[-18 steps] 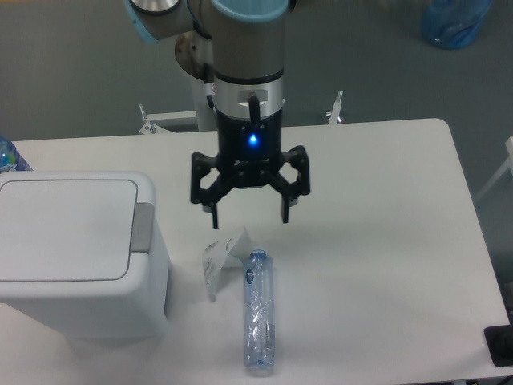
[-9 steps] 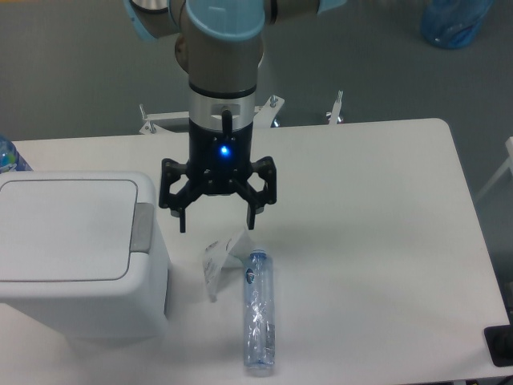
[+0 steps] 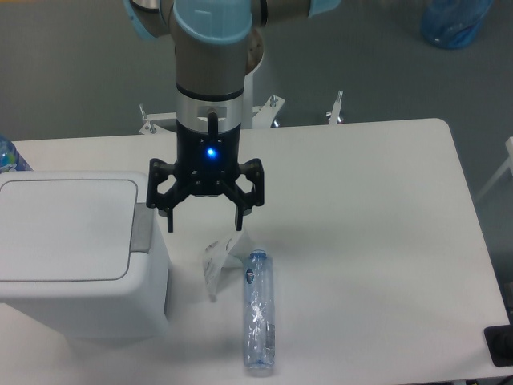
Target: Open the trash can
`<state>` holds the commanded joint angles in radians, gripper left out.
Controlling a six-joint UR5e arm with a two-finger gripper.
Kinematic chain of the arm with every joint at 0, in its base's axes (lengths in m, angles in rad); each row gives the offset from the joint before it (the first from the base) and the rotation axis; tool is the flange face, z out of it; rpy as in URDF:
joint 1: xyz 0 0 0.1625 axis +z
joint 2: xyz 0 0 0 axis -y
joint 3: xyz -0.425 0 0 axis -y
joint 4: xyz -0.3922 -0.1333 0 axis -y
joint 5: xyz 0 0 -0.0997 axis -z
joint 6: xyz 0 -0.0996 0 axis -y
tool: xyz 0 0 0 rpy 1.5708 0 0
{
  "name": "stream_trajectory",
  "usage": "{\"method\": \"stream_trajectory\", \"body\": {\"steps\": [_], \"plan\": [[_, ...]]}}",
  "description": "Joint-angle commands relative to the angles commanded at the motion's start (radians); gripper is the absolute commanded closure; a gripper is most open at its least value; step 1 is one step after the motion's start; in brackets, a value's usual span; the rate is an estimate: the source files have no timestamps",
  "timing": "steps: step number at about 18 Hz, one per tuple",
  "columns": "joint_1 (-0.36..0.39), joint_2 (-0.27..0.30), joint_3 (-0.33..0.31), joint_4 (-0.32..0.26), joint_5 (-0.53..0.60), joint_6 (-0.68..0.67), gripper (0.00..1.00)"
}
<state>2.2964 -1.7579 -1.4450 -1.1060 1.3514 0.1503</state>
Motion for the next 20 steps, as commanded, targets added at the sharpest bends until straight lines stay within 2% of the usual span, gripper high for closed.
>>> {"method": "stream_trajectory", "body": {"steps": [20], "plan": [[-0.025,0.0,-0.003,0.0,0.0,0.0,0.0]]}}
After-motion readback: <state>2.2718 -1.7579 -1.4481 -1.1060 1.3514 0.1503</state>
